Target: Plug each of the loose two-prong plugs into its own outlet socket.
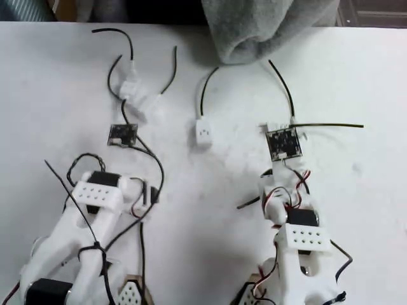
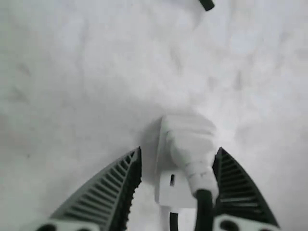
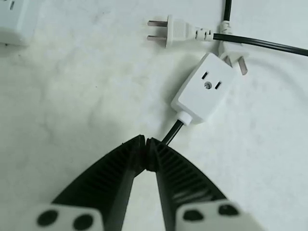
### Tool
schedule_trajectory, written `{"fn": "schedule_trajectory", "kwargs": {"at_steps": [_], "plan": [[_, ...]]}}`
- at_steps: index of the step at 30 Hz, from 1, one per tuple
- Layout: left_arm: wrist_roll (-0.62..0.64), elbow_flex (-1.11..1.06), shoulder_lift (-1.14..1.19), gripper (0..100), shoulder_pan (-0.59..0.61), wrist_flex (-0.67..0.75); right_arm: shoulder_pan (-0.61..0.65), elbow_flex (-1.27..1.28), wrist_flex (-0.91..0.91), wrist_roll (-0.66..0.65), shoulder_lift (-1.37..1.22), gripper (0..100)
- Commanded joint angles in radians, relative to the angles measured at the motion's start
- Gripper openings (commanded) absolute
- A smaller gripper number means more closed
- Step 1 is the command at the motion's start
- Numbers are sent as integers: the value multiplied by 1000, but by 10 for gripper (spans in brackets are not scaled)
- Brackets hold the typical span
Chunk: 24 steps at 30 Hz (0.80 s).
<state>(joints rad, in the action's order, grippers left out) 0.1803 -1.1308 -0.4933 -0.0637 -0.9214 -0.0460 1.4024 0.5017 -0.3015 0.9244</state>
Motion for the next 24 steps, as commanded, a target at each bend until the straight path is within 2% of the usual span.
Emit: {"fn": "schedule_trajectory", "kwargs": {"at_steps": [1,7,10,12,15,19,22,24], "plan": [[-11,-28,-21,212,-58,11,5,-5,1,-9,24,21],[-12,2,45,194,-76,8,5,-5,2,-9,24,21],[-23,37,82,92,-76,9,5,-5,2,-9,24,21],[-75,66,99,14,-76,11,5,-5,2,-9,24,21],[-115,112,104,39,-62,8,5,-5,2,-9,24,21],[-141,247,110,25,39,-3,5,-5,2,-9,24,21],[-226,431,113,24,102,-78,5,-5,2,-9,24,21],[-236,580,114,24,130,-172,5,-5,2,-9,24,21]]}}
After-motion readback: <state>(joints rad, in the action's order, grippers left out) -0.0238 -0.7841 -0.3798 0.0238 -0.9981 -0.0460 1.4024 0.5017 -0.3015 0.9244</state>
